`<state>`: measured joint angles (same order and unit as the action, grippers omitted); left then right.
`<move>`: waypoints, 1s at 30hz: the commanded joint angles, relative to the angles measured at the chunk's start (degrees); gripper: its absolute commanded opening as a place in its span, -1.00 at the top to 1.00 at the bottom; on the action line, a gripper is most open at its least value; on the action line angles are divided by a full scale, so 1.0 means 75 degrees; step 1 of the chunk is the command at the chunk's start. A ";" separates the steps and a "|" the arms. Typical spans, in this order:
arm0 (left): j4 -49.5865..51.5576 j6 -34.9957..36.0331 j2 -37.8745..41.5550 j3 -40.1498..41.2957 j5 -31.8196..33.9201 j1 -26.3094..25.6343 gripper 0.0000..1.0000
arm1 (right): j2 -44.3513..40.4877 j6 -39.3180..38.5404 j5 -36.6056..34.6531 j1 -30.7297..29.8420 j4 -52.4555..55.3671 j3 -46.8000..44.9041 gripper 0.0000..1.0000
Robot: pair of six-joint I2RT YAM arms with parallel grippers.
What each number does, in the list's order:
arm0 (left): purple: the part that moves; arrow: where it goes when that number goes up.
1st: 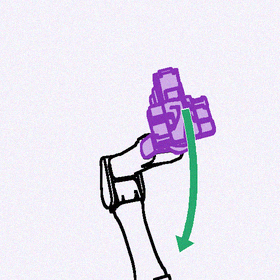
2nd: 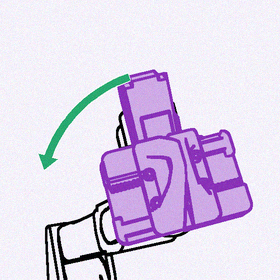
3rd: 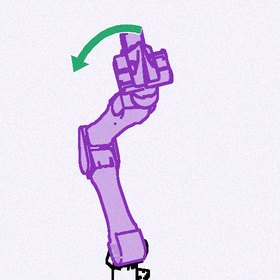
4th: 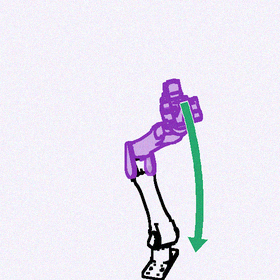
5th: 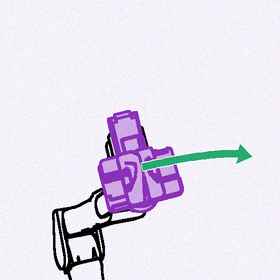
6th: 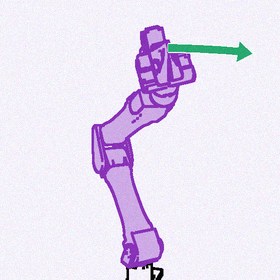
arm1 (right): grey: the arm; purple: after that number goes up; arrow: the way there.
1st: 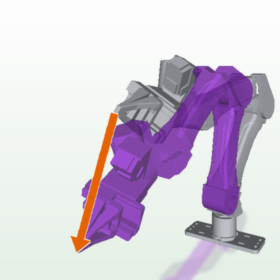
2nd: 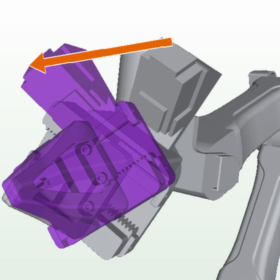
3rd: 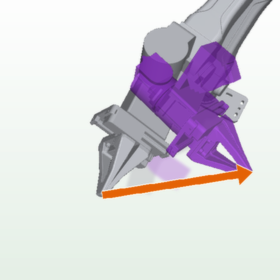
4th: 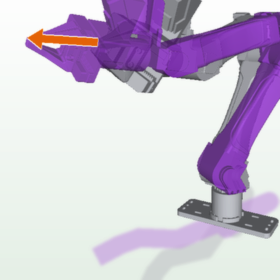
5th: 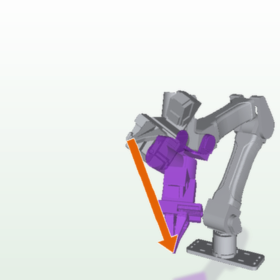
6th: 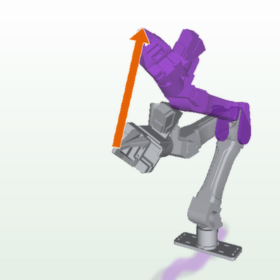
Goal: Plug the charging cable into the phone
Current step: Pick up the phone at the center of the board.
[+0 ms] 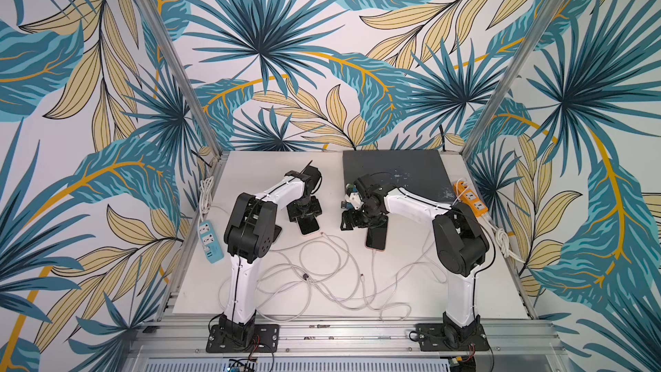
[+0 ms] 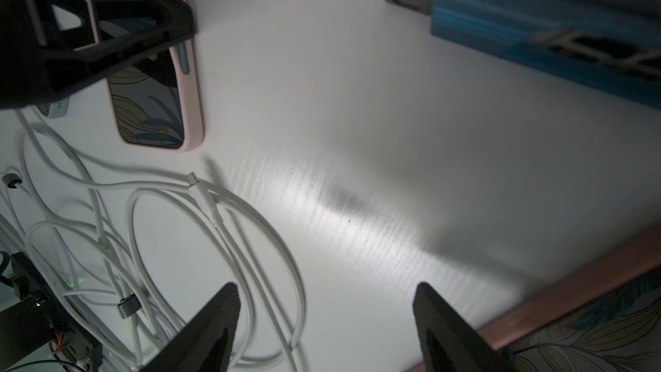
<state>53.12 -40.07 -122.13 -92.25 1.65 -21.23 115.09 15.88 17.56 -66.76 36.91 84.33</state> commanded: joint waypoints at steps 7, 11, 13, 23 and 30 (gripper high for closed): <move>-0.0196 0.0931 0.1179 0.0438 0.0284 0.0103 0.37 | -0.0030 -0.0052 0.0119 0.0080 -0.0118 -0.0020 -0.59; -0.0485 0.1387 0.2093 0.0652 -0.0108 0.0092 0.38 | -0.0352 0.0225 0.0562 0.0301 -0.0585 -0.0141 -0.59; -0.0693 0.1597 0.2523 0.0901 -0.0380 0.0085 0.40 | -0.0641 0.0394 0.0861 0.0423 -0.0911 -0.0145 -0.59; -0.1607 0.2512 0.4368 0.2330 -0.2078 -0.0285 0.40 | -0.0747 0.1466 0.2363 0.0917 -0.1094 0.1521 -0.61; -0.2129 0.2766 0.4996 0.2957 -0.2608 -0.0401 0.41 | 0.0091 0.2477 0.2422 0.0766 -0.1483 0.2118 -0.48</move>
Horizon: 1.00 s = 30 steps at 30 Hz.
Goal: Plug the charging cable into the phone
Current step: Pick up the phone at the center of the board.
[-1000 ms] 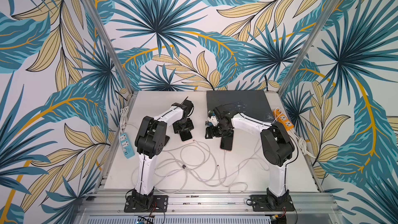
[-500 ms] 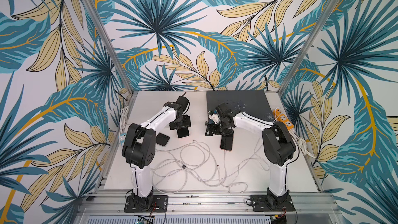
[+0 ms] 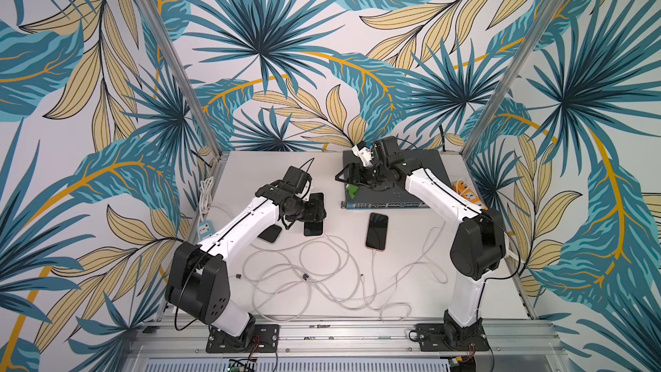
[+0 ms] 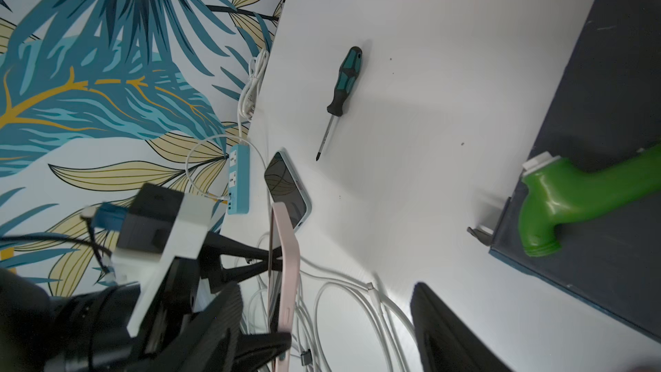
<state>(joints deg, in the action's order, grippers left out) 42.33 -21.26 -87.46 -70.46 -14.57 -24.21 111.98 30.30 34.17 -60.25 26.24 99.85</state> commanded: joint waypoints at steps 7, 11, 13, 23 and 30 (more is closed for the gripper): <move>-0.1014 0.0383 0.0340 0.0293 -0.0715 -0.0114 0.40 | 0.1006 0.0518 0.0517 -0.0496 -0.0015 0.0454 -0.44; -0.1155 0.0316 0.0255 0.0402 -0.0813 -0.0119 0.40 | 0.1123 0.0523 0.0654 -0.0607 -0.0063 0.0456 -0.39; -0.1195 0.0283 0.0217 0.0407 -0.0832 -0.0116 0.39 | 0.1168 0.0501 0.0688 -0.0648 -0.0001 0.0456 -0.37; -0.1111 0.0279 0.0001 0.0138 -0.0813 -0.0117 0.36 | 0.1279 0.0553 0.1014 -0.0795 -0.0020 0.0344 -0.04; -0.1103 0.0257 -0.0068 0.0046 -0.0822 -0.0114 0.36 | 0.1233 0.0517 0.1205 -0.0872 -0.0122 0.0091 0.13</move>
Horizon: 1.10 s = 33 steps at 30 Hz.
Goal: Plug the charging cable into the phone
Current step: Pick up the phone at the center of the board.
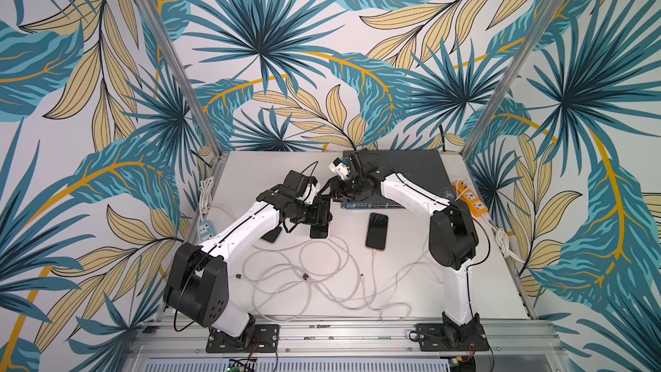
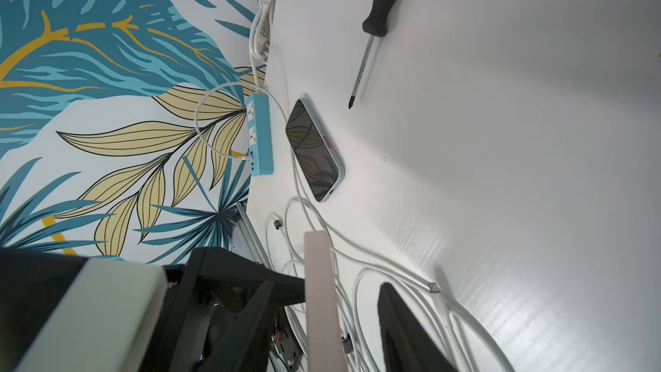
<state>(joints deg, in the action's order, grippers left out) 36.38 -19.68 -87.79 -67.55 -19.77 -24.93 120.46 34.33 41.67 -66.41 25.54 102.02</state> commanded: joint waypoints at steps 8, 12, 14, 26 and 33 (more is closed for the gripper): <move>-0.0310 0.0011 -0.0046 -0.0407 -0.0143 -0.0023 0.34 | -0.0044 -0.0009 0.0271 -0.0051 -0.0238 -0.0555 0.44; -0.0298 0.0001 -0.0032 -0.0450 -0.0245 -0.0017 0.24 | -0.0214 -0.0156 0.0074 -0.0034 -0.0226 -0.0571 0.83; -0.0304 -0.0012 0.0003 -0.0445 -0.0311 -0.0025 0.08 | -0.0326 -0.0213 0.0009 -0.0012 -0.0264 -0.0543 1.00; -0.0879 0.0057 0.1301 0.0276 -0.1529 0.0102 -0.99 | -0.1804 -0.0330 0.1210 0.0951 -0.1543 -0.1854 1.00; -0.2152 -0.0762 0.1389 0.0499 -0.2919 0.0291 -0.86 | -0.2714 -0.0282 0.2228 0.1119 -0.2721 -0.2725 1.00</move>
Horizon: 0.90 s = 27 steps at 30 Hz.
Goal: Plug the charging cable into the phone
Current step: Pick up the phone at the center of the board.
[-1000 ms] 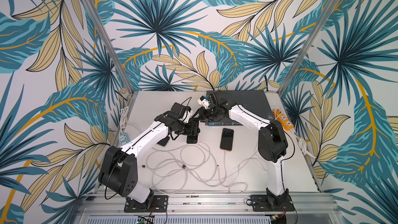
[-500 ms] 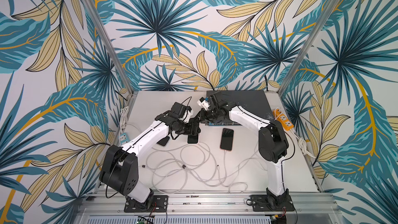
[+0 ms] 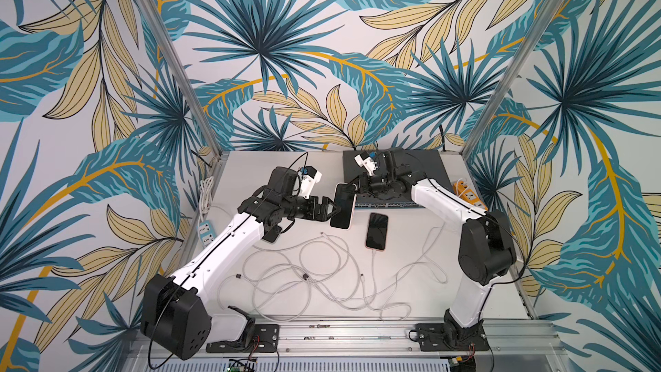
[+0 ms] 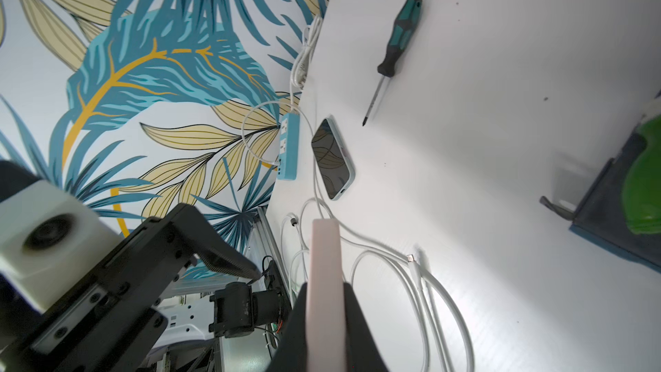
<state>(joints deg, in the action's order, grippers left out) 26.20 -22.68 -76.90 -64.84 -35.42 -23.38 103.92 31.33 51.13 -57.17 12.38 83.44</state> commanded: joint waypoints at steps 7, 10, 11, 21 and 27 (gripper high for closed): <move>-0.1720 -0.0802 -0.0187 0.0118 -0.1653 0.0096 -0.79 | -0.1057 0.0976 0.1434 -0.0100 -0.2565 -0.1047 1.00; -0.1622 -0.0749 -0.0205 0.0045 -0.1677 0.0111 -0.73 | -0.1111 0.1610 0.1736 -0.0100 -0.3495 -0.1321 1.00; -0.1685 -0.0784 -0.0210 0.0060 -0.1767 0.0137 -0.68 | -0.1129 0.1729 0.1773 -0.0106 -0.3684 -0.1380 1.00; -0.3413 -0.1842 -0.0140 0.0812 -0.2781 0.0048 0.02 | -0.1114 0.2430 0.2053 -0.0077 -0.4625 -0.1335 1.00; -0.3438 -0.1919 -0.0116 0.0792 -0.2886 0.0039 0.48 | -0.1079 0.2589 0.2180 -0.0075 -0.4853 -0.1429 1.00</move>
<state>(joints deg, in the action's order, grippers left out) 3.57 -36.84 -78.24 -58.89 -55.48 -22.68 97.06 48.58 66.78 -57.60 -20.32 73.06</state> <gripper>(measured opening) 0.272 0.149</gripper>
